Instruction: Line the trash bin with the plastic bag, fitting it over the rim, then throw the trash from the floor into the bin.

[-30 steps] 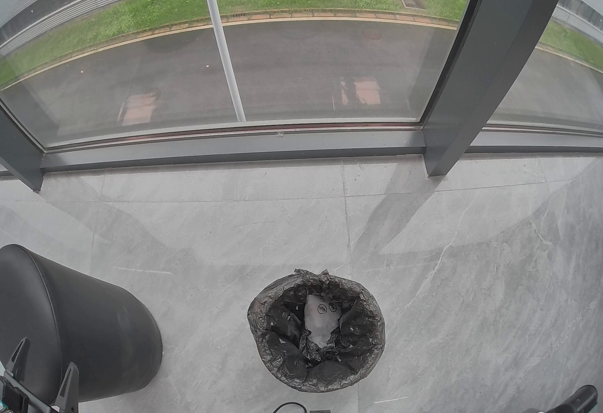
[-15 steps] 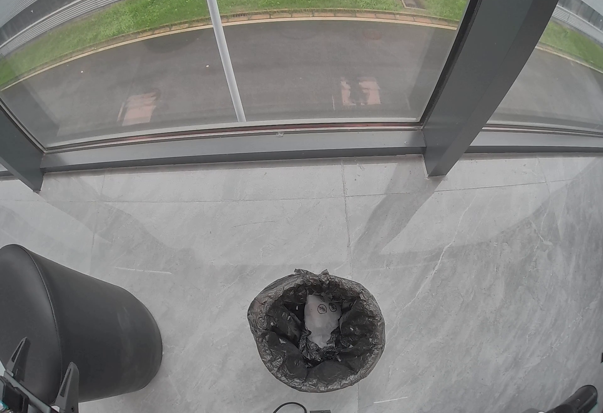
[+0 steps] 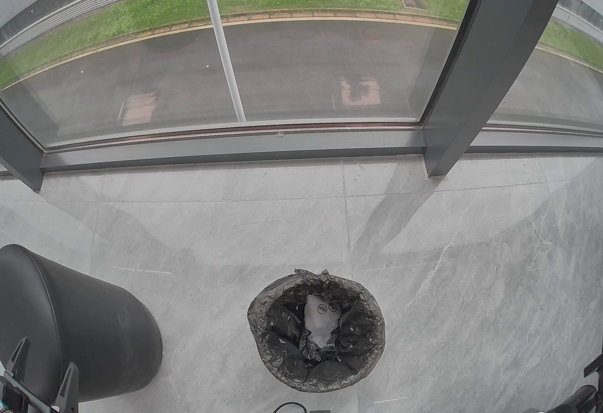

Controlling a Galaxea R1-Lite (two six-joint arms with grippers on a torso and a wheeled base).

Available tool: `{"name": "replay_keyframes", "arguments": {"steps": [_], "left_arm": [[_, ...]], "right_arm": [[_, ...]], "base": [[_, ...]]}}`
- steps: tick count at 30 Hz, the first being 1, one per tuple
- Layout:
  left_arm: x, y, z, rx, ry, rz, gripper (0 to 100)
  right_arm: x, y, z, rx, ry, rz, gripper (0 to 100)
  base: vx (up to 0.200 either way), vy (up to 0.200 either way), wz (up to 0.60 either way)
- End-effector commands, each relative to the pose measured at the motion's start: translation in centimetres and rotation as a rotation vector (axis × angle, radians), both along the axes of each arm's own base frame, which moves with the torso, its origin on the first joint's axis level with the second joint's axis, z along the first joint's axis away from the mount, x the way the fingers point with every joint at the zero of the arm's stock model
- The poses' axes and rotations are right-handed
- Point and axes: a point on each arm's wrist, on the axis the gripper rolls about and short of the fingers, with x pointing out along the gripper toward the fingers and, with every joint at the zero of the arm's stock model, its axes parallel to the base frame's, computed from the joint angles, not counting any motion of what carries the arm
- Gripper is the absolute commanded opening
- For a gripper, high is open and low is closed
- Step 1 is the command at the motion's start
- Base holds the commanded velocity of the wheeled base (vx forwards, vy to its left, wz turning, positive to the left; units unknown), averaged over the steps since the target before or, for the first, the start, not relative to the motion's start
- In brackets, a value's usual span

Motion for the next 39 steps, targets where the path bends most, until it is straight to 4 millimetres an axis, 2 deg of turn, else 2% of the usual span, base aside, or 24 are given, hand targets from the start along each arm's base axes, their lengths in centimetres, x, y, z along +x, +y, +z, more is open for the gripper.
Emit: {"name": "replay_keyframes", "arguments": {"steps": [1, 10, 16, 22, 31, 39], "left_arm": [[0.0, 0.0, -0.53, 0.0, 0.001, -0.001, 100], [0.0, 0.0, -0.53, 0.0, 0.001, 0.0, 100], [0.0, 0.0, -0.53, 0.0, 0.001, 0.0, 100], [0.0, 0.0, -0.53, 0.0, 0.001, 0.0, 100], [0.0, 0.0, -0.53, 0.0, 0.001, 0.0, 100], [0.0, 0.0, -0.53, 0.0, 0.001, 0.0, 100]], "right_arm": [[0.04, 0.02, -0.47, -0.01, 0.007, 0.009, 0], [0.1, 0.68, -0.61, -0.064, 0.024, 0.301, 0], [0.08, 0.69, -0.64, -0.074, 0.033, 0.305, 0], [0.08, 0.49, -0.57, -0.058, 0.028, 0.217, 0], [0.09, 0.49, -0.59, -0.057, 0.031, 0.217, 0], [0.07, 0.35, -0.59, 0.032, 0.015, 0.16, 0]], "base": [[0.0, 0.0, 0.0], [0.0, 0.0, 0.0], [0.0, 0.0, 0.0], [0.0, 0.0, 0.0], [0.0, 0.0, 0.0], [0.0, 0.0, 0.0]]}}
